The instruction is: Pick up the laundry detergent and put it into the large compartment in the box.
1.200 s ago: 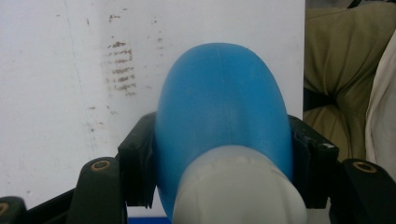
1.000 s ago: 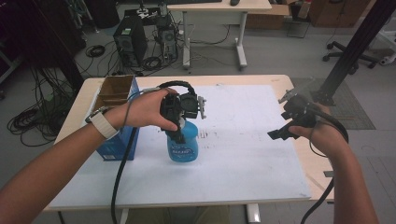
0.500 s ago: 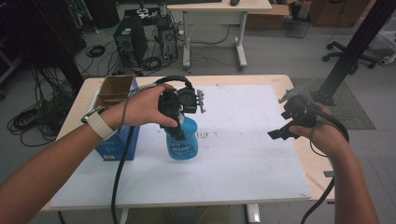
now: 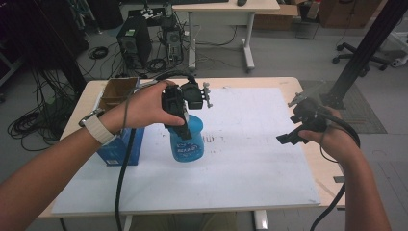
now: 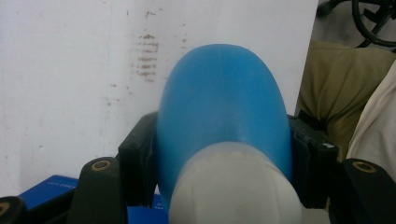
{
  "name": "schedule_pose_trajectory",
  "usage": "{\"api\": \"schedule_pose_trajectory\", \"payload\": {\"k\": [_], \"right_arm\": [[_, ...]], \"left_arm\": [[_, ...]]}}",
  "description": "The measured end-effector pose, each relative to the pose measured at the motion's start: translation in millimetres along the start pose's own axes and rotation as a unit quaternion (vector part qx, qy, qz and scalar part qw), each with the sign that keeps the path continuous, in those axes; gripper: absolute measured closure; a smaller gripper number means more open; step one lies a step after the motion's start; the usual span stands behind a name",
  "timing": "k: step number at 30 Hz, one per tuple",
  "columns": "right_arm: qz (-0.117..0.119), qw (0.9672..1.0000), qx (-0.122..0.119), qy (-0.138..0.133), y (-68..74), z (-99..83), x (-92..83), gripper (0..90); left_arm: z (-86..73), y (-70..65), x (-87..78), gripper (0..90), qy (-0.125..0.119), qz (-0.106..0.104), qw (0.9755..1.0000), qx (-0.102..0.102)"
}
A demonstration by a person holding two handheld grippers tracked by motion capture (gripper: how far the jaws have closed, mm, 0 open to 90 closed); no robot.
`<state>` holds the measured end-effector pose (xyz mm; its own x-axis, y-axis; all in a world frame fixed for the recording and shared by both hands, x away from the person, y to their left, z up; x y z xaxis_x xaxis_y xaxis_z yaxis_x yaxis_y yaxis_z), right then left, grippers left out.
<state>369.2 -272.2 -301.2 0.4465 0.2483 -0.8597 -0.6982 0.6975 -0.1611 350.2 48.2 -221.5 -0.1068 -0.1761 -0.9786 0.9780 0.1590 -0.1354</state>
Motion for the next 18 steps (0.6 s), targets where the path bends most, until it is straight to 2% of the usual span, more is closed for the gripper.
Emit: {"api": "schedule_pose_trajectory", "payload": {"k": [11,14,15,18], "right_arm": [[0.000,1.0000,-0.001,-0.004,-0.8,2.0,0.3,7.0],[0.001,1.0000,-0.002,-0.002,-0.9,1.9,1.2,7.0],[0.001,1.0000,-0.001,-0.003,-0.4,2.2,1.6,7.0],[0.002,1.0000,-0.002,-0.001,-0.1,2.6,1.9,7.0]], "left_arm": [[-1.9,0.6,-9.0,37.3,-0.008,0.001,0.9995,-0.032],[-2.6,1.0,-14.1,37.3,-0.014,0.003,0.9989,-0.045],[-2.8,1.2,-18.2,37.3,-0.021,0.007,0.9980,-0.059],[-3.2,1.2,-22.6,37.4,-0.021,0.011,0.9977,-0.064]]}}
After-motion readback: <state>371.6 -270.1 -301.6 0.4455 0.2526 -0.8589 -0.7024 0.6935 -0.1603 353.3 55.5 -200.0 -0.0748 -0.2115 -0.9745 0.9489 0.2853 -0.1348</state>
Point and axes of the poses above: each handheld gripper's, and its own axes: x roughly forward along the jaws, z roughly out of its top, y roughly to its left, the point moved 3 cm from there along x, roughly forward along the jaws, and after that the axes turned 11 degrees about -z, right-handed, at the moved point
